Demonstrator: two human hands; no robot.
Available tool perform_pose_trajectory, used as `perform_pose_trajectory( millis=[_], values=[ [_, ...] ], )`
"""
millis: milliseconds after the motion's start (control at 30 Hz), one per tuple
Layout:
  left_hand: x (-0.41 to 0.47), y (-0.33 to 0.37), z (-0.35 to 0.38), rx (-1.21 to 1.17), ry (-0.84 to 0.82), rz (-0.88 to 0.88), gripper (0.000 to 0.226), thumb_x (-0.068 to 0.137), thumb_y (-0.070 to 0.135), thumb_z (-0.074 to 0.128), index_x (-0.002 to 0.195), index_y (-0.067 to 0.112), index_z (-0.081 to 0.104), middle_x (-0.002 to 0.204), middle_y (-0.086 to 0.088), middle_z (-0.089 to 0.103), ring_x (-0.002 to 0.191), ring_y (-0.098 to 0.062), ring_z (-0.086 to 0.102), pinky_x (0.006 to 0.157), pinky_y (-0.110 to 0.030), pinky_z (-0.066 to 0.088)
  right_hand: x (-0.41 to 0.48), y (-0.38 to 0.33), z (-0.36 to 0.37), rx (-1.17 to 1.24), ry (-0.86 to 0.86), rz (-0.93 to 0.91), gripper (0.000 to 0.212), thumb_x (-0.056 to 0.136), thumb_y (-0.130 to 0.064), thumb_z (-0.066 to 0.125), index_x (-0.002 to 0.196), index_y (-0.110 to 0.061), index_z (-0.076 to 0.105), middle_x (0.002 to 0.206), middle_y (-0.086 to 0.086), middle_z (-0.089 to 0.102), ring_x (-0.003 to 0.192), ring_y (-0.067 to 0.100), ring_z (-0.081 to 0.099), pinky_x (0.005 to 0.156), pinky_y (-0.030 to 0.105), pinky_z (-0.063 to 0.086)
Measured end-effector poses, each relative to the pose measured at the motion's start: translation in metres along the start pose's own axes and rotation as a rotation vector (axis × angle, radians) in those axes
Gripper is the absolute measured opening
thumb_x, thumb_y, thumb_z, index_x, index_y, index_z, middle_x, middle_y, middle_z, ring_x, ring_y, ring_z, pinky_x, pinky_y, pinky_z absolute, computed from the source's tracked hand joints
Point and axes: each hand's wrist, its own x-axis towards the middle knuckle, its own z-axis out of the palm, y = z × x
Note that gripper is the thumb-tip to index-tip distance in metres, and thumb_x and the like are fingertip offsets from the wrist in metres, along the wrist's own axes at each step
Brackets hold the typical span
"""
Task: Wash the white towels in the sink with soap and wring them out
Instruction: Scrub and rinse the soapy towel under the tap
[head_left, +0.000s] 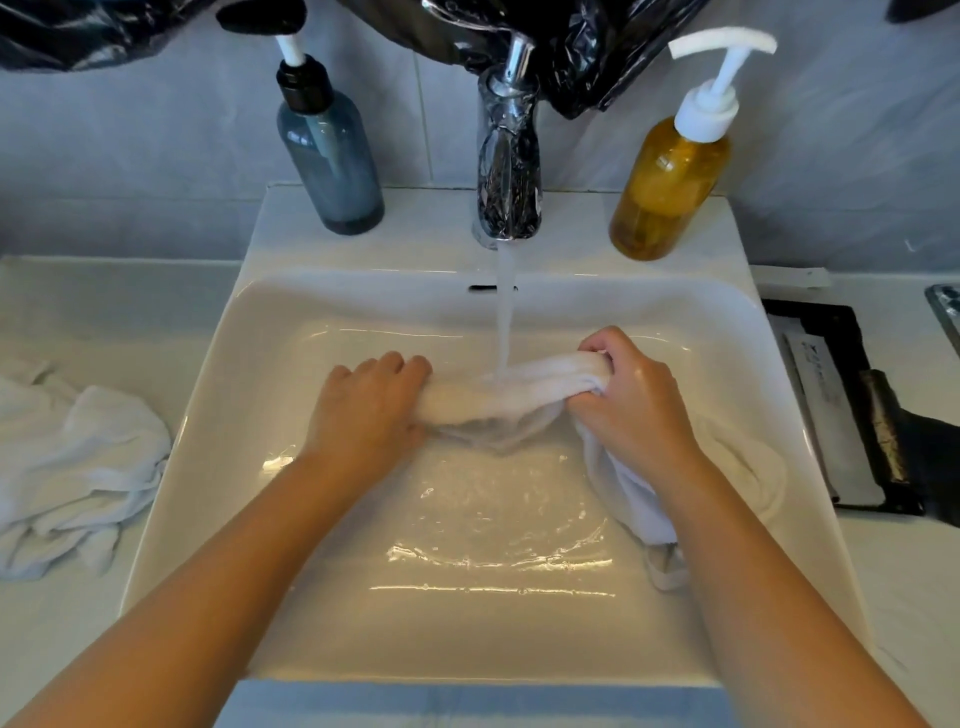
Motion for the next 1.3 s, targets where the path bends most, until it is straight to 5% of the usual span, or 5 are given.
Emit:
perform_pose_trajectory(
  millis=[300, 433, 633, 1000, 1300],
  values=[
    [-0.011, 0.0, -0.012, 0.159, -0.189, 0.017, 0.097, 0.087, 0.047, 0.063, 0.156, 0.026, -0.001, 0.164, -0.006, 0.001, 0.152, -0.029, 0.0, 0.117, -0.062, 0.001, 0.003, -0.004, 0.009, -0.571, -0.274, -0.091, 0.08, 0.089, -0.019, 0.063, 0.154, -0.036, 0.019, 0.158, 0.002, 0.027, 0.146, 0.026, 0.022, 0.12, 0.054, 0.007],
    [0.007, 0.025, 0.0, 0.104, -0.171, 0.031, 0.075, 0.09, 0.041, 0.06, 0.15, 0.019, 0.021, 0.143, -0.006, 0.041, 0.132, -0.029, 0.041, 0.111, -0.05, 0.025, 0.005, -0.008, 0.025, -0.566, -0.275, -0.035, 0.074, 0.088, -0.015, 0.062, 0.15, -0.035, 0.028, 0.128, 0.003, 0.051, 0.107, 0.026, 0.052, 0.089, 0.038, 0.042],
    [0.01, 0.001, -0.002, -0.5, 0.078, -0.018, 0.03, 0.077, 0.03, 0.067, 0.101, 0.011, 0.064, 0.099, -0.006, 0.059, 0.091, -0.032, 0.059, 0.068, -0.033, 0.04, 0.001, 0.0, 0.017, -0.083, -0.079, -0.019, 0.022, 0.085, -0.02, 0.07, 0.105, -0.019, 0.062, 0.093, -0.002, 0.06, 0.083, 0.019, 0.059, 0.062, 0.027, 0.044],
    [-0.009, -0.008, -0.029, -0.52, -0.483, -0.052, 0.014, 0.085, 0.03, 0.066, 0.097, 0.03, 0.058, 0.087, 0.013, 0.059, 0.079, -0.009, 0.054, 0.065, -0.025, 0.039, -0.004, -0.01, 0.006, 0.13, -0.473, 0.028, 0.019, 0.081, -0.007, 0.063, 0.089, -0.025, 0.065, 0.081, -0.006, 0.066, 0.073, 0.008, 0.061, 0.061, 0.024, 0.042],
    [0.005, 0.003, -0.028, -0.839, -0.149, -0.251, 0.032, 0.072, 0.02, 0.07, 0.099, 0.033, 0.06, 0.091, 0.003, 0.066, 0.085, -0.02, 0.061, 0.068, -0.031, 0.047, -0.003, -0.022, 0.001, 0.61, -0.154, 0.19, 0.031, 0.082, 0.004, 0.062, 0.099, -0.022, 0.066, 0.086, 0.002, 0.069, 0.079, 0.012, 0.068, 0.063, 0.021, 0.053]
  ],
)
